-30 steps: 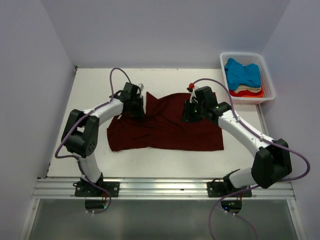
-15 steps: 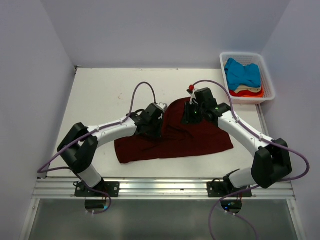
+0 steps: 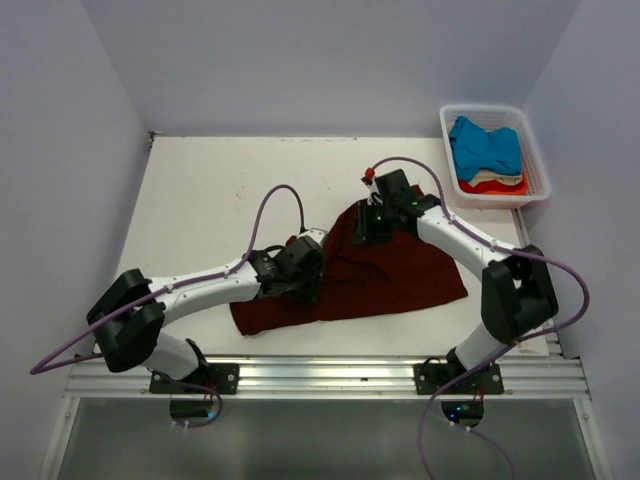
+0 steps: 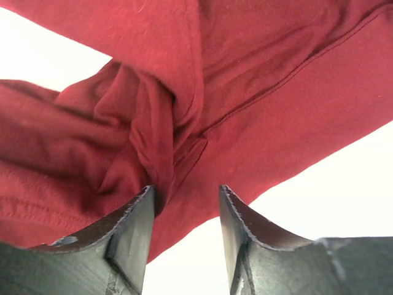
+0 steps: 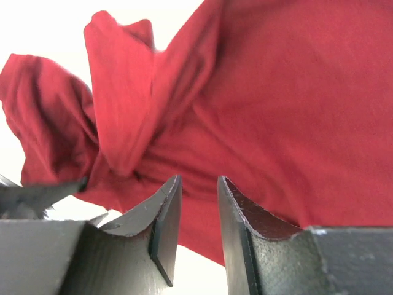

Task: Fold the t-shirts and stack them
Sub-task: Grap the side of the flattened tshirt furthest away from the robot with both arms

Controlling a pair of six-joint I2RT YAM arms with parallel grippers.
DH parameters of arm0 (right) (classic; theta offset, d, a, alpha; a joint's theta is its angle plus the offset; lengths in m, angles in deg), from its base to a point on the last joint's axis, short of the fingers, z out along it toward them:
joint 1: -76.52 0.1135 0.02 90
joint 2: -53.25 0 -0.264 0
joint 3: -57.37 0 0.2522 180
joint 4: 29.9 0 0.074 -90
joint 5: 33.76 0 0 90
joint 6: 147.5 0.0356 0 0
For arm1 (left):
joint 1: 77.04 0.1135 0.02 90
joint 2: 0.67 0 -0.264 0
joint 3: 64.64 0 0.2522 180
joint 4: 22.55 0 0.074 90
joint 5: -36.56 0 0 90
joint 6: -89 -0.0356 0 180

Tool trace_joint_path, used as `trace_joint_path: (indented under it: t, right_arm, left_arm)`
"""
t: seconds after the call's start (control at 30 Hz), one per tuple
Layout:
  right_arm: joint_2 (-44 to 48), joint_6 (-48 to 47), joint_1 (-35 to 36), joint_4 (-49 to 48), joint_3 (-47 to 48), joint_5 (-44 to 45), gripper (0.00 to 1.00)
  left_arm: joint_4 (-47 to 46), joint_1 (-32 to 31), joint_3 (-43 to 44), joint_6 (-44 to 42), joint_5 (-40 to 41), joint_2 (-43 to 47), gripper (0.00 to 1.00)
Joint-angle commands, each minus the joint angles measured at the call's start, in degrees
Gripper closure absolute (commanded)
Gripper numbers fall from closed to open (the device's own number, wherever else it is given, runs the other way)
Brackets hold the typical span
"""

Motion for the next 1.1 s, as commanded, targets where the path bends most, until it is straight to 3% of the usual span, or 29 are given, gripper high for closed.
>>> trace_joint_path:
  t: [0.0,0.23,0.4,0.67,0.87,1.07]
  right_arm:
    - [-5.46,1.25,1.03,-2.74,5.82,-4.86,0.64]
    - [-17.25,1.60,5.25,-1.86,17.24,-6.10,0.59]
    - [-22.17,3.18,7.36,-1.77,19.54,-3.82,0.59]
    - [-23.94,4.24,7.80,-0.54,17.52,1.19,0.59]
    - [-24.29,5.29,7.80,-2.30,14.10,1.37,0.67]
    - [-23.85,5.91,8.42,-4.84,7.95,1.46,0.71]
  left_arm:
    - [-0.90,-1.32,-2.52,4.06,1.99,3.65,0.50]
    - [-1.69,-1.77,-6.65,6.97,2.52,6.28,0.50]
    - [-1.61,-1.77,-8.94,8.55,3.83,7.34,0.50]
    - [-2.92,-1.77,-10.96,10.13,4.10,8.83,0.49]
    - [-2.84,-1.77,-11.75,11.36,5.15,10.50,0.49]
    - [1.46,-1.59,-10.96,14.43,11.21,17.09,0.43]
